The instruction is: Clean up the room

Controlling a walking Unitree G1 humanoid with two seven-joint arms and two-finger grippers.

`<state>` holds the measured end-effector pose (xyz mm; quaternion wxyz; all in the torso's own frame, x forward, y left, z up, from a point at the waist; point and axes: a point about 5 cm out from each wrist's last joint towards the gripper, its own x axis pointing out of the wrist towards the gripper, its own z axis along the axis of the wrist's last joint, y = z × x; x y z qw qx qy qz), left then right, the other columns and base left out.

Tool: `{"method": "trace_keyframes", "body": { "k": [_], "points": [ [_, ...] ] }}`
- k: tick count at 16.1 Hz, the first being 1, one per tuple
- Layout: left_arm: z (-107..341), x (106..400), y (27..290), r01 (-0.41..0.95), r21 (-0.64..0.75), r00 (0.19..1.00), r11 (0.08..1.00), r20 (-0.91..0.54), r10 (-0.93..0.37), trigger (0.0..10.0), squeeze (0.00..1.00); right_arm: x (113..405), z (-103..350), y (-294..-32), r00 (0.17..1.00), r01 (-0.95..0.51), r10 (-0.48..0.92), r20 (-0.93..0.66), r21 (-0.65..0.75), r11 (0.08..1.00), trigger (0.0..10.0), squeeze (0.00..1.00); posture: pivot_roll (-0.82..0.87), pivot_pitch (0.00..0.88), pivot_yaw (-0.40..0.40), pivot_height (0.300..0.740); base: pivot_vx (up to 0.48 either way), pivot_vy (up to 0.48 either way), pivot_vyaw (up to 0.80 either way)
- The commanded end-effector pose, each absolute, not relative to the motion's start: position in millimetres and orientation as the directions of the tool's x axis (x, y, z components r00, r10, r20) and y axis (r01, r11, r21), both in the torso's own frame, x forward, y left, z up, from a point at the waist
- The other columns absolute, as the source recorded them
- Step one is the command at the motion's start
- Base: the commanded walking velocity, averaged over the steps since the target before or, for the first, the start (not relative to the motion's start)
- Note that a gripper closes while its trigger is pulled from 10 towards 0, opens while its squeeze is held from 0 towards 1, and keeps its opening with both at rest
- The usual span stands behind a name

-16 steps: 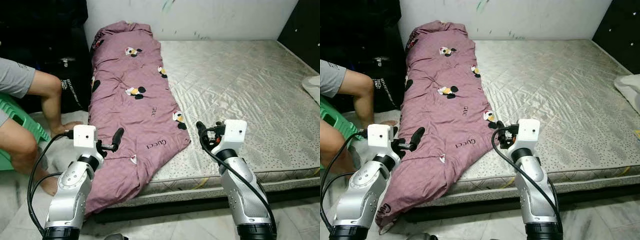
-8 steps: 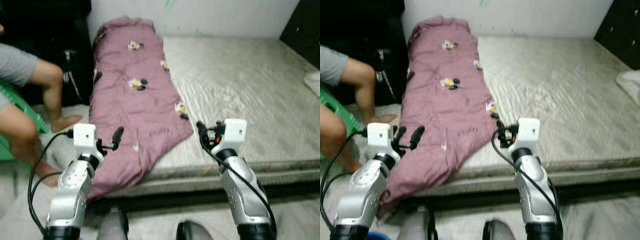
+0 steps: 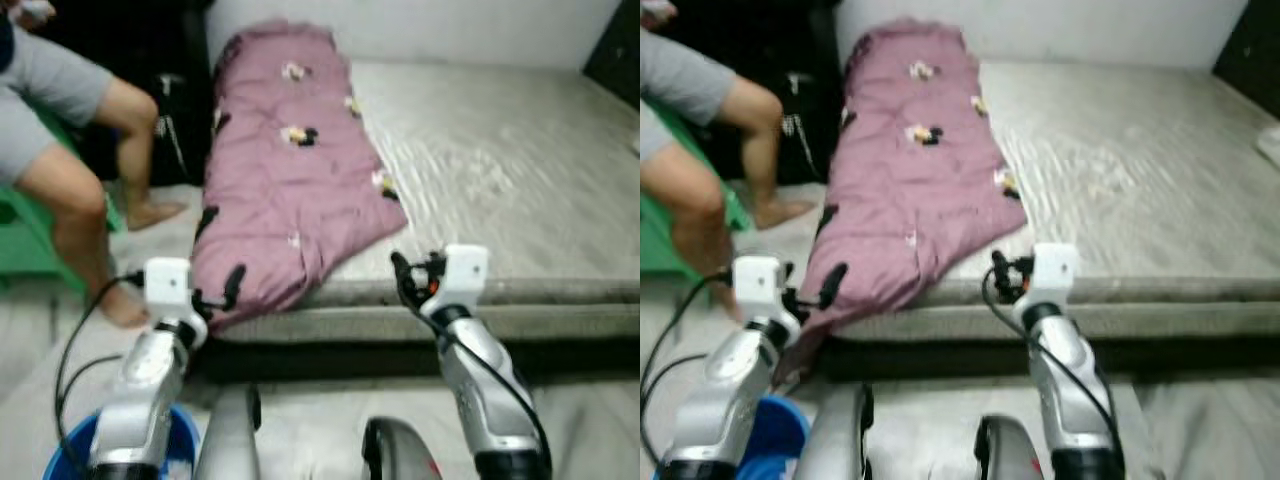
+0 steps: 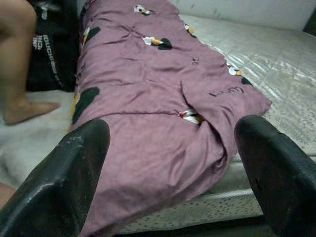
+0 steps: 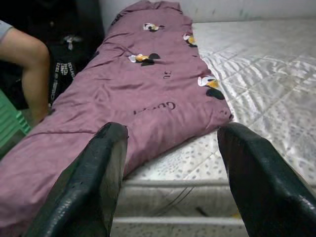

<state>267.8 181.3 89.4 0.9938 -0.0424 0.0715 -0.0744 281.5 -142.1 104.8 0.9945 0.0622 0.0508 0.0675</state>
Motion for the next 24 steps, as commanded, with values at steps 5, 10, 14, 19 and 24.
{"method": "trace_keyframes", "body": {
  "k": [5, 10, 14, 19, 24],
  "points": [
    [100.7, 273.0, 175.3, 0.18, -0.102, 0.978, 0.978, -0.09, -0.189, 10.0, 0.0, 283.9, 111.0, -144.1, 0.989, -0.124, 0.132, -0.067, 0.118, 0.985, 10.0, 0.0, -0.03, 0.035, -0.045, 0.623, 0.246, 0.0, 0.0],
    [100.2, 272.9, 175.3, 0.184, -0.1, 0.977, 0.978, -0.094, -0.193, 10.0, 0.0, 284.6, 111.4, -144.6, 0.989, -0.123, 0.131, -0.069, 0.119, 0.985, 10.0, 0.0, -0.03, 0.038, -0.044, 0.623, 0.326, 0.0, 0.0],
    [100.0, 272.3, 174.8, 0.185, -0.1, 0.976, 0.978, -0.097, -0.195, 10.0, 0.0, 284.9, 111.6, -144.8, 0.989, -0.123, 0.131, -0.067, 0.118, 0.985, 10.0, 0.0, -0.03, 0.04, -0.044, 0.623, 0.328, 0.0, 0.0],
    [99.2, 271.9, 174.4, 0.185, -0.1, 0.976, 0.978, -0.101, -0.195, 10.0, 0.0, 284.6, 111.6, -145.0, 0.989, -0.123, 0.131, -0.068, 0.116, 0.986, 10.0, 0.0, -0.03, 0.041, -0.044, 0.623, 0.311, 0.0, 0.0],
    [98.4, 271.8, 175.0, 0.176, -0.098, 0.976, 0.979, -0.111, -0.187, 10.0, 0.0, 285.5, 113.0, -142.4, 0.987, -0.143, 0.15, -0.058, 0.106, 0.984, 10.0, 0.0, -0.03, 0.04, -0.047, 0.623, 0.278, 0.0, 0.32]
  ]
}}
